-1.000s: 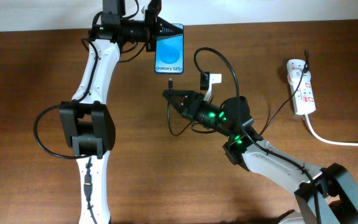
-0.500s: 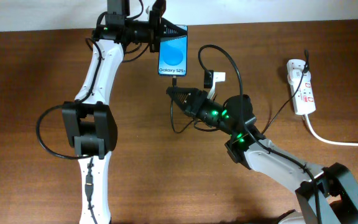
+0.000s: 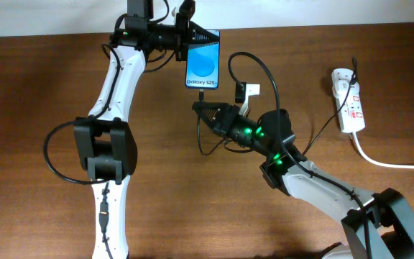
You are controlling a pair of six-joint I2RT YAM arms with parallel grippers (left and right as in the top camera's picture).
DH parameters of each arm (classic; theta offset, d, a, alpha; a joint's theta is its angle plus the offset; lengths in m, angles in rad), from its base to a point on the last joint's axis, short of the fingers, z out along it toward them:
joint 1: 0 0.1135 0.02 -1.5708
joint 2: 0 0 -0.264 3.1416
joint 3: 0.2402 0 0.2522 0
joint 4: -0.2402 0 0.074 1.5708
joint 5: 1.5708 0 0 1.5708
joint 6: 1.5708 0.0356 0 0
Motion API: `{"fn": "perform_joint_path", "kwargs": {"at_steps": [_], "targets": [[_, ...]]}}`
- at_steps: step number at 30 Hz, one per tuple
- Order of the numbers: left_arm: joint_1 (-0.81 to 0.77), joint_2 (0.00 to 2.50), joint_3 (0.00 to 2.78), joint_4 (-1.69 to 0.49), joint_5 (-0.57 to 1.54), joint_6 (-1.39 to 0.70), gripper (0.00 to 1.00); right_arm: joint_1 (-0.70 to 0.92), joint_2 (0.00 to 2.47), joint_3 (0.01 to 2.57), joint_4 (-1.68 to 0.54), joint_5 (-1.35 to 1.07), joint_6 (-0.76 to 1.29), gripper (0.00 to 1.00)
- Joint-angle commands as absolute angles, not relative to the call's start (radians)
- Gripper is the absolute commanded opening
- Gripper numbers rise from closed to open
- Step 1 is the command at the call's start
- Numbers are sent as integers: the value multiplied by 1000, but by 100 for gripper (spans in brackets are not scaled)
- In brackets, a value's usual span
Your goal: Plug charger to phone and switch on socket
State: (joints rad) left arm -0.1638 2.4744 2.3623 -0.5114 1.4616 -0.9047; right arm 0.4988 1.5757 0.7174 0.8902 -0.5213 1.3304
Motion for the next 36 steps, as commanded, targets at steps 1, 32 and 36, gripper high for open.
{"fn": "perform_joint_path", "kwargs": {"at_steps": [1, 32, 36], "targets": [[-168, 2455, 2374, -508, 1468, -892, 0, 497, 1581, 731, 912, -535, 1314, 4], [-163, 2455, 2374, -508, 1489, -873, 0, 496, 1581, 731, 905, -532, 1314, 4], [-160, 2455, 2374, -508, 1485, -873, 0, 496, 1581, 731, 906, -547, 1314, 4]]}}
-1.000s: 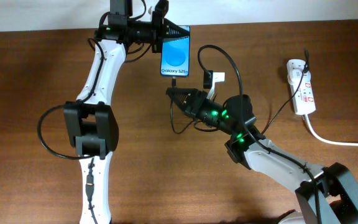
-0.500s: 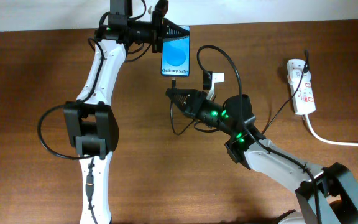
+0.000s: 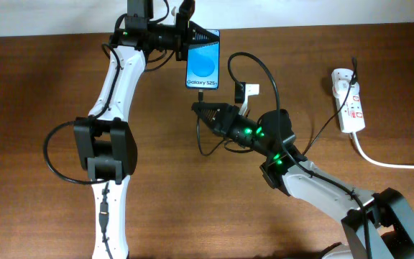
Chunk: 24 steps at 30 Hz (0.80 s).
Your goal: Plug charger to phone and switch on socket
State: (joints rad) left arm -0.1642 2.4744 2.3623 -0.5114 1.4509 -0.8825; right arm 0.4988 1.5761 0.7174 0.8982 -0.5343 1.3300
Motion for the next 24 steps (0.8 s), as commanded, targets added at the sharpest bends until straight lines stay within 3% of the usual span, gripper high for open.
{"fn": "perform_joint_path", "kwargs": {"at_steps": [1, 24], "targets": [[-161, 2455, 2374, -508, 1485, -873, 0, 496, 1581, 731, 906, -546, 1314, 4], [-168, 2455, 2374, -508, 1499, -865, 0, 478, 1581, 731, 873, -554, 1317, 4]]}}
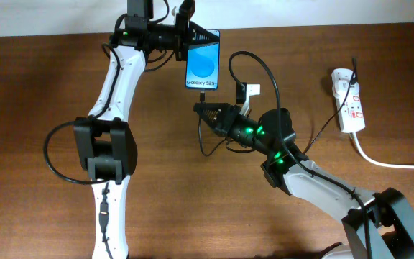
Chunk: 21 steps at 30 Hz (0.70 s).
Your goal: Plug charger to phone and switch on socket
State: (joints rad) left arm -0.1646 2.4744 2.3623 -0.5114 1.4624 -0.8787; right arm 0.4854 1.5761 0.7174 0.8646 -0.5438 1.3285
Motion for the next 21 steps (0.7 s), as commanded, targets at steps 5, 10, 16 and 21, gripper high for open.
{"fn": "perform_joint_path", "kwargs": {"at_steps": [5, 10, 16, 21], "targets": [[-168, 2455, 2374, -508, 1496, -861, 0, 478, 1581, 731, 880, -572, 1318, 4], [-168, 2455, 2374, -508, 1495, -858, 0, 478, 1581, 731, 900, -585, 1318, 4], [-168, 2455, 2374, -508, 1496, -858, 0, 478, 1581, 731, 896, -587, 1317, 4], [-168, 2455, 2374, -508, 1497, -858, 0, 477, 1581, 731, 899, -584, 1317, 4]]}}
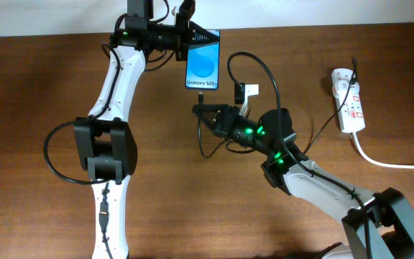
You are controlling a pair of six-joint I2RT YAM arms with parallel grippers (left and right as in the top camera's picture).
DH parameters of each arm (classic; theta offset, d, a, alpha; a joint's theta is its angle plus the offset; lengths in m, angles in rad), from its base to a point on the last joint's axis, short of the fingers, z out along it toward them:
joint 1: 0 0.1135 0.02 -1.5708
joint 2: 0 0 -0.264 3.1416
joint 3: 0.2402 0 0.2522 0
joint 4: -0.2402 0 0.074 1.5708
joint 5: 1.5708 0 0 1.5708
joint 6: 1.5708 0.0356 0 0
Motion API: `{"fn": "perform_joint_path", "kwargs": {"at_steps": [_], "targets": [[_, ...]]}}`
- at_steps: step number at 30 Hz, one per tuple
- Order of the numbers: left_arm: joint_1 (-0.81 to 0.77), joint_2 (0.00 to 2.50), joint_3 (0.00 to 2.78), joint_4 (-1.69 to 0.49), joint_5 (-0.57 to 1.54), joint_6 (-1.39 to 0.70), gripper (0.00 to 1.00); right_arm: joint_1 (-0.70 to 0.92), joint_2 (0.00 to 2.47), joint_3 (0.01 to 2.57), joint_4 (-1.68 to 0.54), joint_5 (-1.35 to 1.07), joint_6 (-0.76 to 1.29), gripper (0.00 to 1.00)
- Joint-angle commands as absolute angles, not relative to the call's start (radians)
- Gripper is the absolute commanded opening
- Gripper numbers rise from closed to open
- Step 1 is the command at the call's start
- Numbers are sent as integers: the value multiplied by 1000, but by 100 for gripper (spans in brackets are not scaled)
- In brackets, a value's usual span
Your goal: Plug charger to phone and switch on socket
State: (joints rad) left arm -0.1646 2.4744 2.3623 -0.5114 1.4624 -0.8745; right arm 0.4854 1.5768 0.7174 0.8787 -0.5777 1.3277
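A phone (203, 63) with a lit blue screen lies at the back of the table. My left gripper (190, 37) is shut on its upper left edge. The black charger cable (200, 133) runs from the plug (202, 93) at the phone's bottom edge into a loop below. My right gripper (197, 109) sits just below that plug, fingers together on the cable. Whether the plug is fully seated cannot be told. The white charger adapter (248, 91) lies beside the right wrist. A white socket strip (349, 100) lies far to the right.
A second stretch of black cable (261, 72) arcs over the right arm toward the socket strip. The strip's white lead (387, 162) trails off the right edge. The left arm (113, 93) spans the left side of the brown wooden table (34, 108).
My right gripper has shifted a touch to the left below the phone's plug. The phone, left gripper and socket strip are where they were.
At every earlier moment my left gripper held the phone at the back and my right gripper stayed shut on the cable just under the phone's bottom edge. Only small shifts of the right gripper show, and the layout is the same now.
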Motion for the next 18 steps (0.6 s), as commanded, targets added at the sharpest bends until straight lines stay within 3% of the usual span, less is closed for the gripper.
{"fn": "perform_joint_path", "kwargs": {"at_steps": [1, 18], "targets": [[-168, 2455, 2374, -508, 1497, -858, 0, 477, 1581, 731, 907, -588, 1318, 4], [-168, 2455, 2374, -508, 1512, -858, 0, 476, 1581, 731, 895, -552, 1317, 4]]}}
